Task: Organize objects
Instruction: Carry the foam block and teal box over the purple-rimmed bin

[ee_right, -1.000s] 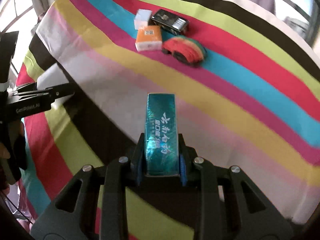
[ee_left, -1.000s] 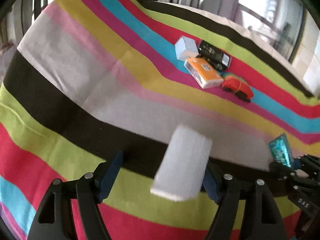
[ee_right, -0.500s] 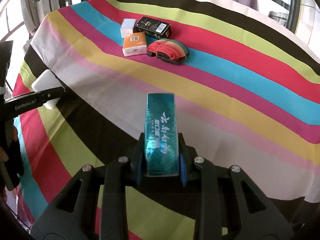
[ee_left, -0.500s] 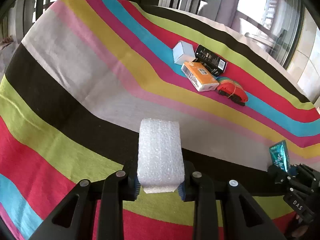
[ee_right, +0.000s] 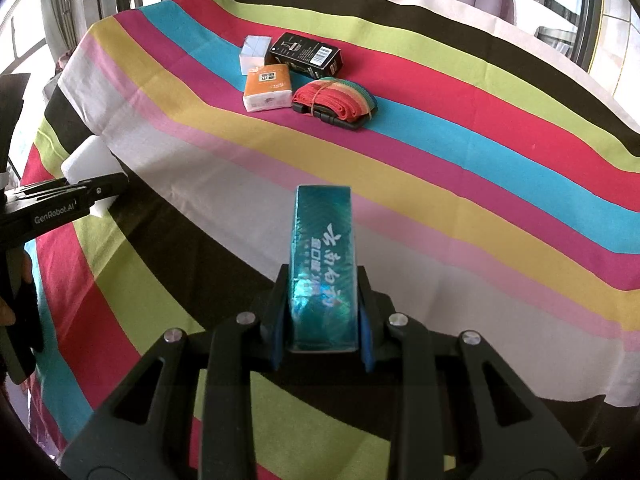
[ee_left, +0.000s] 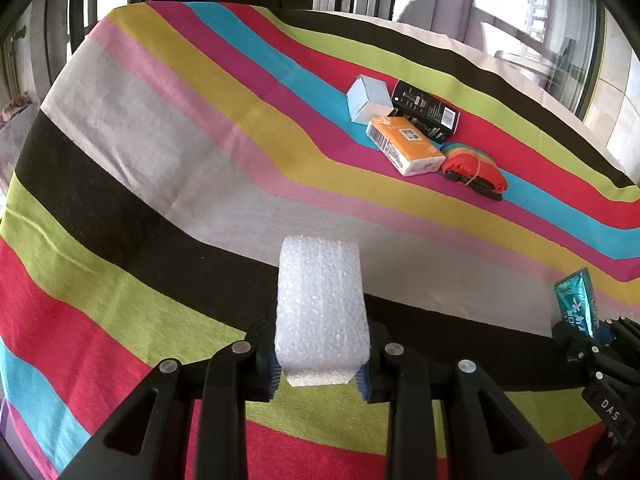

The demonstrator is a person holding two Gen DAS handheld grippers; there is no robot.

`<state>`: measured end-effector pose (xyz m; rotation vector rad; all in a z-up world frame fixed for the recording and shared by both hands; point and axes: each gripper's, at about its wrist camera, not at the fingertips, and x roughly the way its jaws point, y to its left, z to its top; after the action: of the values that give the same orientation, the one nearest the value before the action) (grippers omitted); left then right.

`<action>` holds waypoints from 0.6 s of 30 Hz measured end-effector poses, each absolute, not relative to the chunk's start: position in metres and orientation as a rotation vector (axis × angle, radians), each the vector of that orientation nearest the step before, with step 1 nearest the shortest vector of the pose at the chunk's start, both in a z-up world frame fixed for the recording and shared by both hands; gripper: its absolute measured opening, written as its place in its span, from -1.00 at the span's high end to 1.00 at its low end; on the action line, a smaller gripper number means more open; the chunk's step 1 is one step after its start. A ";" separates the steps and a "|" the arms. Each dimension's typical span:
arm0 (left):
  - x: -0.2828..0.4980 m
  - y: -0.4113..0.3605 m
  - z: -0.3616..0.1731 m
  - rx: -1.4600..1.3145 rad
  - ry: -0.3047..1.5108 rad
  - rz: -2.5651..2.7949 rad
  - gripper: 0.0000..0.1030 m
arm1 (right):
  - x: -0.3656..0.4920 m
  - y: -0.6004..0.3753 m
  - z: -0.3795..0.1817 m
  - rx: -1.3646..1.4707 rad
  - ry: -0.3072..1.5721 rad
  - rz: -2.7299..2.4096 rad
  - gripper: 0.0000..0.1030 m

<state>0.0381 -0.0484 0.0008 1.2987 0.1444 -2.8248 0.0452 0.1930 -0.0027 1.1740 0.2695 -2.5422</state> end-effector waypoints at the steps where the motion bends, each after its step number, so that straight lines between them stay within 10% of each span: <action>1: 0.038 -0.048 0.001 1.299 0.140 -2.823 0.42 | 0.045 0.193 -0.003 1.174 0.272 -2.543 0.37; 18: 0.106 -0.032 0.016 1.250 0.107 -2.835 0.42 | 0.072 0.188 0.004 1.254 0.301 -2.569 0.37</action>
<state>0.1062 -0.0320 0.0156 1.2504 0.1066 -2.8353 0.0720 0.1878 0.0039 1.2539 0.3012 -2.5690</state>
